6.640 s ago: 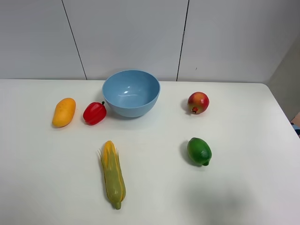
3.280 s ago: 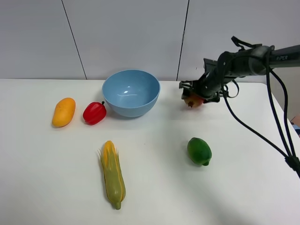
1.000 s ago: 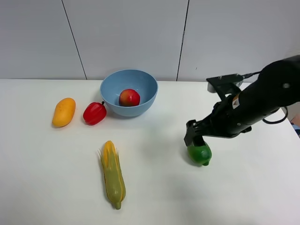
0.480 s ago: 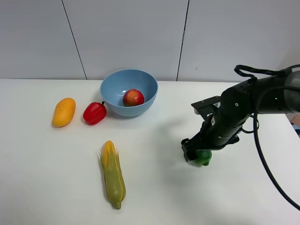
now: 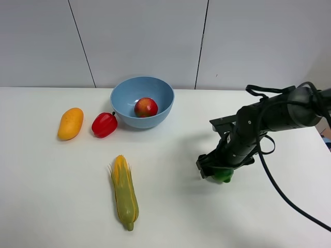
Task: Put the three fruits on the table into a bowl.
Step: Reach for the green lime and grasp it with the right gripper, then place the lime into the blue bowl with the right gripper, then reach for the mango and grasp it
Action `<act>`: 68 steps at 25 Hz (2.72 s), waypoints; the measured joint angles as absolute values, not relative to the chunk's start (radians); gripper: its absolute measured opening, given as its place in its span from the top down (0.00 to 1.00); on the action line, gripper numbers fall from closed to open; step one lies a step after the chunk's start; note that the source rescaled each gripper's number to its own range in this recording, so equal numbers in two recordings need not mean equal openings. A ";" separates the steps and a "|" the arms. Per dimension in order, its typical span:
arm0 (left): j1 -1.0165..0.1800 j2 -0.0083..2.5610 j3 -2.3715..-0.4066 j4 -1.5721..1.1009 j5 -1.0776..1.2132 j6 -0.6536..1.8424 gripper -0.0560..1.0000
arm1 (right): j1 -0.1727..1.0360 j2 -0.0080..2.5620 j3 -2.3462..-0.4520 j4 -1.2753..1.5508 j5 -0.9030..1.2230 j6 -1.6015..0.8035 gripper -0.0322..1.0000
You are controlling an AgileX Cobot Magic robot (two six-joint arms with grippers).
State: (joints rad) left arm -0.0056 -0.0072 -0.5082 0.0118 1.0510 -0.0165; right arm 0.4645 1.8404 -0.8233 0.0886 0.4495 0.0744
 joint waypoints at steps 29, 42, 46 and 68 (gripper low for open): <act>-0.006 -0.007 -0.508 0.012 1.051 -0.016 0.00 | 0.546 2.258 -1.912 0.212 0.661 -0.032 0.57; -0.006 -0.007 -0.508 0.012 1.051 -0.016 0.00 | 0.542 1.888 -1.899 0.088 0.801 0.013 0.22; -0.006 -0.007 -0.508 0.012 1.051 -0.016 0.00 | 0.521 1.595 -1.797 -0.021 0.804 0.058 0.21; -0.006 -0.007 -0.508 0.012 1.051 -0.016 0.00 | -0.053 0.003 -0.534 -0.072 1.038 0.128 0.21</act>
State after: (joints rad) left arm -0.0056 -0.0072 -0.5082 0.0118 1.0510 -0.0165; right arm -0.0534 0.0025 -0.5344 -0.0717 1.0384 0.1280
